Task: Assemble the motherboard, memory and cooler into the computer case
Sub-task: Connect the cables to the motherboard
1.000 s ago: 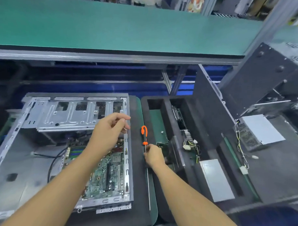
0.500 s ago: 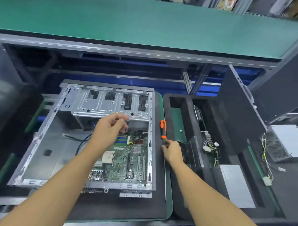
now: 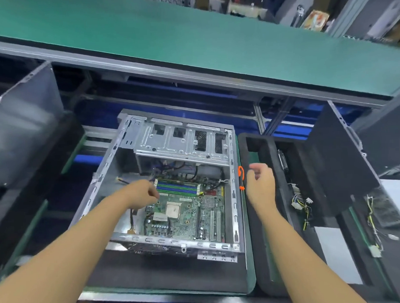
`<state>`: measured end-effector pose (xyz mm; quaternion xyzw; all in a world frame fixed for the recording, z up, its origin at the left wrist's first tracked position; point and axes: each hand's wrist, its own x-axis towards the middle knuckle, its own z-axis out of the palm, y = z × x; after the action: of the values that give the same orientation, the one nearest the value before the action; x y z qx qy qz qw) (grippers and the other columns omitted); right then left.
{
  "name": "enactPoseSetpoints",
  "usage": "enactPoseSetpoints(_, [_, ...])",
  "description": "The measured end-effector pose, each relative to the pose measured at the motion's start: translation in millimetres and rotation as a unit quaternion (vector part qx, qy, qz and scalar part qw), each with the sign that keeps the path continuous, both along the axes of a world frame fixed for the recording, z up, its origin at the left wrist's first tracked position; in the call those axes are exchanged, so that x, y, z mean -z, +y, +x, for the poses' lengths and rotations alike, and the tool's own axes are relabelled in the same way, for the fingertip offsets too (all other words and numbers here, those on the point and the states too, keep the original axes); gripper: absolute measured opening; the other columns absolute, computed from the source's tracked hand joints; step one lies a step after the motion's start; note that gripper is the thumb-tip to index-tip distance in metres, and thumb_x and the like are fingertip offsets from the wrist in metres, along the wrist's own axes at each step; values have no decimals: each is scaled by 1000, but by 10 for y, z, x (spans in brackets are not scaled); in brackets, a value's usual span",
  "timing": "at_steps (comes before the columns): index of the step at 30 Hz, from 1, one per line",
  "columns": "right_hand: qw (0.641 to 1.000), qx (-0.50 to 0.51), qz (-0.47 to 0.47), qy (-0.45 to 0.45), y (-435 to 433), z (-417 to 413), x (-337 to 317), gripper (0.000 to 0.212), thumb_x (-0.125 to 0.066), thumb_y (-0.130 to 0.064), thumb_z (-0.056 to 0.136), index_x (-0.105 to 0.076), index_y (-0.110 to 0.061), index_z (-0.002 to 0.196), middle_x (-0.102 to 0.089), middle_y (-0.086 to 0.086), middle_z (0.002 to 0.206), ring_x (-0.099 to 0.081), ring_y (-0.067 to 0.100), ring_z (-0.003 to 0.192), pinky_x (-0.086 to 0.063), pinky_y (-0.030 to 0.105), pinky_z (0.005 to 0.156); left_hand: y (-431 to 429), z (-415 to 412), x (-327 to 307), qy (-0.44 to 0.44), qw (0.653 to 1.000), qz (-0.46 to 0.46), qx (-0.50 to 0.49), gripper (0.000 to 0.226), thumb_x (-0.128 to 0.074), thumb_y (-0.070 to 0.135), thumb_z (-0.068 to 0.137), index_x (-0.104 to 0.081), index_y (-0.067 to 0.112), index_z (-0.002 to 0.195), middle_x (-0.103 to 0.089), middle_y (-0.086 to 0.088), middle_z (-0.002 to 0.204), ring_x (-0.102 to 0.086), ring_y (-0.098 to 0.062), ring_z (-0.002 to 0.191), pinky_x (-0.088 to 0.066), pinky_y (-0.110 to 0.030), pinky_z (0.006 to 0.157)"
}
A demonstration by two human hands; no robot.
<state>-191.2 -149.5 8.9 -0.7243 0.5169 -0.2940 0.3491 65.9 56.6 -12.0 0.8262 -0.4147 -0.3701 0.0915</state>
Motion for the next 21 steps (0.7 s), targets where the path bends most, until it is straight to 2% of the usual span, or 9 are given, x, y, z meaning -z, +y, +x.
enactPoseSetpoints(3, [993, -116, -35, -2, 245, 194, -336, 18, -53, -12, 99, -60, -29, 97, -62, -7, 92, -56, 0, 80, -43, 13, 70, -63, -140, 99, 50, 995, 18, 90, 21, -67, 26, 89, -71, 24, 110, -69, 12, 109, -63, -6, 92, -50, -19, 77])
enactPoseSetpoints(7, [940, -301, 31, 160, 538, 360, -394, 22, -52, -15, 102, -67, -30, 103, -72, -11, 91, -54, -2, 59, -40, 10, 56, -84, -247, 237, 14, 978, 67, 196, 34, -76, 31, 83, -67, 30, 115, -61, 16, 112, -54, -5, 95, -41, -20, 81])
enactPoseSetpoints(8, [924, -327, 42, 192, 608, 377, -368, 24, -49, -15, 103, -68, -28, 108, -73, -10, 95, -54, -3, 59, -42, 13, 61, -89, -242, 256, 0, 974, 67, 218, 30, -75, 26, 83, -67, 31, 111, -60, 17, 108, -53, -3, 92, -40, -17, 75])
enactPoseSetpoints(10, [899, -356, 17, 254, 706, 398, -299, 26, -46, -17, 105, -68, -24, 117, -75, -7, 104, -63, 5, 79, -44, 25, 86, -93, -194, 243, -3, 963, 81, 257, 19, -72, 19, 81, -68, 32, 95, -59, 20, 90, -51, -1, 79, -38, -17, 64])
enactPoseSetpoints(12, [875, -362, -44, 317, 749, 397, -232, 28, -44, -20, 106, -68, -26, 118, -76, -6, 107, -66, 16, 93, -30, 33, 106, -76, -92, 173, 18, 952, 125, 278, 14, -71, 14, 79, -69, 28, 78, -57, 19, 70, -51, -2, 67, -40, -22, 59])
enactPoseSetpoints(14, [875, -354, -57, 325, 758, 392, -191, 29, -42, -21, 105, -68, -29, 117, -77, -7, 99, -65, 16, 86, -27, 32, 108, -14, 34, 92, 30, 944, 158, 287, 28, -65, 6, 79, -71, 30, 66, -61, 21, 58, -54, 4, 57, -45, -17, 56])
enactPoseSetpoints(16, [871, -357, -58, 332, 761, 399, -162, 28, -43, -22, 105, -67, -31, 116, -76, -7, 95, -60, 14, 79, -29, 32, 107, 77, 146, 43, 27, 936, 189, 296, 34, -56, 2, 77, -77, 29, 73, -64, 25, 59, -55, 10, 53, -43, -9, 52])
enactPoseSetpoints(19, [838, -377, -63, 389, 787, 451, -163, 28, -43, -24, 105, -66, -32, 120, -74, -7, 108, -62, 15, 92, -30, 34, 106, 163, 261, -17, 48, 932, 211, 291, 18, -62, 40, 70, -76, 43, 80, -67, 22, 65, -55, 1, 57, -47, -21, 63])
enactPoseSetpoints(21, [814, -385, -48, 433, 801, 511, -183, 30, -43, -21, 104, -65, -31, 123, -72, -5, 120, -63, 19, 110, -30, 37, 108, 161, 283, -18, 57, 949, 213, 223, 39, -61, 70, 72, -78, 35, 73, -65, 15, 58, -53, -6, 51, -48, -25, 57])
